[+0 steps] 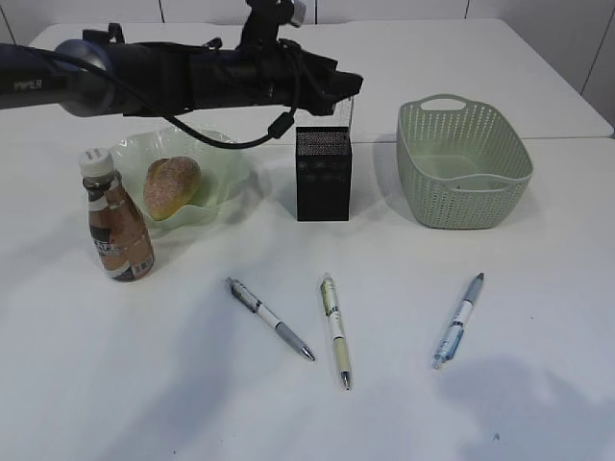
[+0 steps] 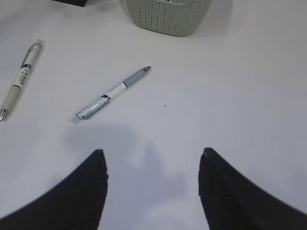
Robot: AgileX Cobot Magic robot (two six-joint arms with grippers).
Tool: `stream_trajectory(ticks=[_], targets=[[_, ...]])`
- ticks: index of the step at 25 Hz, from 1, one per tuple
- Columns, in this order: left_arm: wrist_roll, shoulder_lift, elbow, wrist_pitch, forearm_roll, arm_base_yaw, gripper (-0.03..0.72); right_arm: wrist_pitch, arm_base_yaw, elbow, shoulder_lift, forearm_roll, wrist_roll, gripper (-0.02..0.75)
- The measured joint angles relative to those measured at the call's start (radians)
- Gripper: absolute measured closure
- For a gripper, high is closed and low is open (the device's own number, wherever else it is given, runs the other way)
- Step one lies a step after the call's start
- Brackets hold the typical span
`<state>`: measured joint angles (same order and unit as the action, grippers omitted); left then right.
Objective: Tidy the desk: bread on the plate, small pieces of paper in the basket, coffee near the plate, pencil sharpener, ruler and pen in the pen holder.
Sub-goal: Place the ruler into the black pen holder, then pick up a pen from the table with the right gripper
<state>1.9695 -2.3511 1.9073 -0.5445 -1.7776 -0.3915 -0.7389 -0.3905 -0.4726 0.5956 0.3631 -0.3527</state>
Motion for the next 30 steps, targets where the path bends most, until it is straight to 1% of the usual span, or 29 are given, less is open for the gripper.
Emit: stream_trajectory(ticks=[2,4,6,9,11,15,19,24,28,30], targets=[[-0.035,0.036,0.000,0.002,0.046,0.002,0.289,0.000,0.000,0.000,0.000,0.000,0.000,0.260],[-0.107,0.069,0.000,0.000,0.116,0.008,0.289,0.000,0.000,0.000,0.000,0.000,0.000,0.260],[-0.205,0.101,0.000,-0.012,0.204,0.014,0.289,0.000,0.000,0.000,0.000,0.000,0.000,0.260],[-0.340,0.140,0.000,-0.041,0.379,0.023,0.289,0.001,0.000,0.000,0.000,0.000,0.000,0.260],[-0.419,0.162,0.000,-0.090,0.501,0.023,0.289,0.001,0.000,0.000,0.000,0.000,0.000,0.260],[-0.574,0.203,0.000,-0.259,0.732,0.023,0.300,0.001,0.000,0.000,0.000,0.000,0.000,0.260],[-0.763,0.238,0.000,-0.434,0.914,0.023,0.321,0.002,0.000,0.000,0.000,0.000,0.000,0.260],[-0.971,0.271,0.000,-0.609,1.074,0.023,0.323,0.005,0.000,0.000,0.000,-0.009,0.000,0.260],[-1.155,0.299,0.000,-0.628,1.177,0.024,0.324,0.005,0.000,0.000,0.000,-0.017,0.000,0.260],[-1.278,0.307,0.001,-0.650,1.211,0.024,0.324,0.005,0.000,0.000,0.000,-0.017,0.000,0.260]])
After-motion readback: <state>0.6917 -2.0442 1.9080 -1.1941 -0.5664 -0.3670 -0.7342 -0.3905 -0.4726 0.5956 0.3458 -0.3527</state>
